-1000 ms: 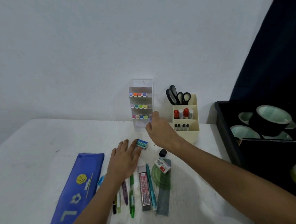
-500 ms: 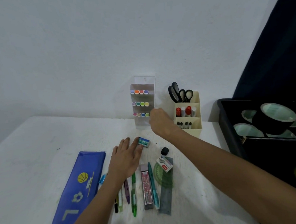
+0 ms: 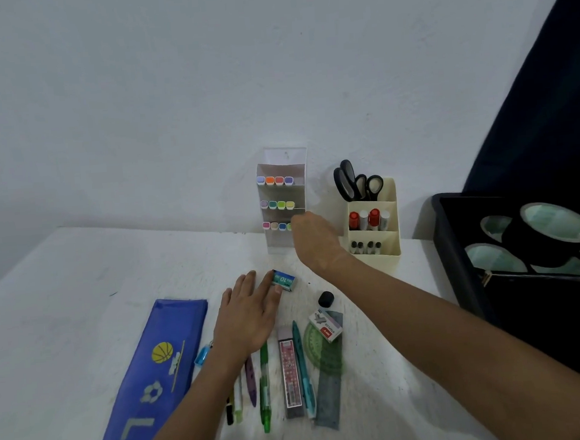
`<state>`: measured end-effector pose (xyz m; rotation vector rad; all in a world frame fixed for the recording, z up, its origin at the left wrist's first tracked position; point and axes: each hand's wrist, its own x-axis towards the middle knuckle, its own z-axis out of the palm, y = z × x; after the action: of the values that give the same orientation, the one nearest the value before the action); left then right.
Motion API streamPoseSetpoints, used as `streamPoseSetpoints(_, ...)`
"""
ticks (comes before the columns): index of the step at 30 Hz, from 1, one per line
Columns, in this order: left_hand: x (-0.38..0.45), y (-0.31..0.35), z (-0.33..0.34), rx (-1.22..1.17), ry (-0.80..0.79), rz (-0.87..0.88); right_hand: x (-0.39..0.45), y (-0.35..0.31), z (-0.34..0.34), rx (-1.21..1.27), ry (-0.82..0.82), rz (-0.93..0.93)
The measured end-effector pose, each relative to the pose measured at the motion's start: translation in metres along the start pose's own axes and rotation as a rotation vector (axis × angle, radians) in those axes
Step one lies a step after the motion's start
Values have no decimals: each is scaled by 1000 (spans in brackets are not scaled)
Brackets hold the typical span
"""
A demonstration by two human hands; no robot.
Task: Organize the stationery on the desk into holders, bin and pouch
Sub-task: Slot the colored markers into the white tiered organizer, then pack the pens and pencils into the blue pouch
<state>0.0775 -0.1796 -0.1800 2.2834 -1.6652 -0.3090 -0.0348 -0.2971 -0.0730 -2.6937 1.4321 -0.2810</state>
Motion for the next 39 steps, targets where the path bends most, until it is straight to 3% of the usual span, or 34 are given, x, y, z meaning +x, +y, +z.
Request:
streamPoseSetpoints(13, 2, -4, 2, -65, 33, 10, -2, 2, 2, 10, 6, -13)
streamPoseSetpoints(16, 3, -4, -4, -298, 85, -9, -11, 4, 0, 29, 37, -36)
streamPoseSetpoints(21, 0, 5, -28, -794, 174, -187, -29, -8, 10, 142, 114, -80)
streamPoseSetpoints(25, -5, -3, -52, -913, 274, -254, -47, -37, 24, 350, -27, -86)
streamPoseSetpoints(29, -26, -29, -73, -586, 368, -330, -62, -74, 41, 437, -279, -180)
streamPoseSetpoints(32, -55, -68, -77, -347, 319, -462, -79, -105, 53, 524, -411, -218)
streamPoseSetpoints(36, -99, -105, -76, -115, 183, -686, -95, -134, 68, 511, -468, -215)
streamPoseSetpoints(39, -124, -114, -71, -149, 173, -730, -102, -148, 69, 483, -463, -163)
